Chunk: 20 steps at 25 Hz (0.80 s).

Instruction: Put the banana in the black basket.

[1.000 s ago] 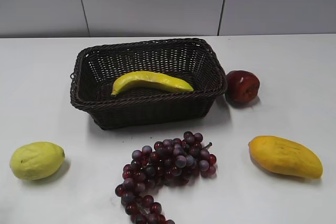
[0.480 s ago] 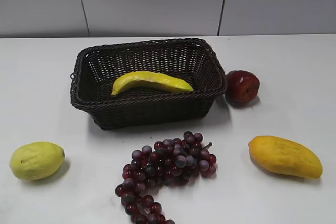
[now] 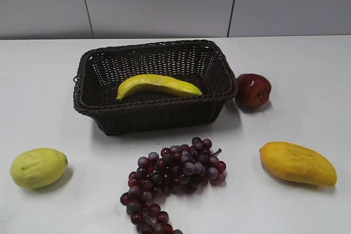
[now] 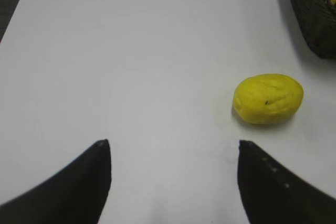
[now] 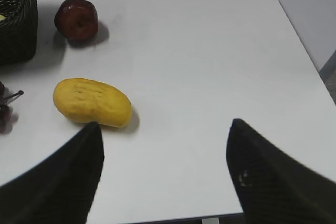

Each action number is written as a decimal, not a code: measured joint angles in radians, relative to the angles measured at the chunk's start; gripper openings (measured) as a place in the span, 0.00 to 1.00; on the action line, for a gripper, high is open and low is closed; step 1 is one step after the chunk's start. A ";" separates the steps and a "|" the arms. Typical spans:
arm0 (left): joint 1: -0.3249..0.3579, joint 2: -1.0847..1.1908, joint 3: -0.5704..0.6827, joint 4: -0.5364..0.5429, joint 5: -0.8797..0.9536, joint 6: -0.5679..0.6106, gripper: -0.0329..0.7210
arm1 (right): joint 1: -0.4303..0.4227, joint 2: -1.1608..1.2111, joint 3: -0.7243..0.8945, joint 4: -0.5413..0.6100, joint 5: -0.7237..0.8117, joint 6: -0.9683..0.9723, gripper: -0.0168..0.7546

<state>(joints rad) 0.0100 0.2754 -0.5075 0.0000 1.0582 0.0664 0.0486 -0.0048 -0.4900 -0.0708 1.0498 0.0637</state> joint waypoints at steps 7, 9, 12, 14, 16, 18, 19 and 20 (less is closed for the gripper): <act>0.000 0.000 0.000 0.000 0.000 0.000 0.78 | 0.000 0.000 0.000 0.000 0.000 0.000 0.78; 0.000 0.000 0.000 0.000 0.000 0.000 0.78 | 0.000 0.000 0.000 0.000 0.000 0.000 0.78; 0.000 -0.024 0.000 0.000 -0.002 0.000 0.78 | 0.000 0.000 0.000 0.000 0.000 0.000 0.78; 0.000 -0.059 0.001 0.000 -0.004 0.000 0.78 | 0.000 0.000 0.000 0.000 0.000 0.000 0.78; 0.000 -0.106 0.001 0.000 -0.005 0.000 0.78 | 0.000 0.000 0.000 0.000 0.000 0.000 0.78; 0.000 -0.146 0.001 0.000 -0.004 0.000 0.78 | 0.000 0.000 0.000 0.000 0.000 0.000 0.78; 0.000 -0.165 0.001 0.000 -0.004 0.000 0.78 | 0.000 0.000 0.000 0.000 0.000 0.000 0.78; 0.000 -0.182 0.001 0.000 -0.004 0.000 0.78 | 0.000 0.000 0.000 0.000 0.000 0.000 0.78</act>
<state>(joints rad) 0.0100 0.0936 -0.5065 0.0000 1.0538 0.0664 0.0486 -0.0048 -0.4900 -0.0708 1.0498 0.0637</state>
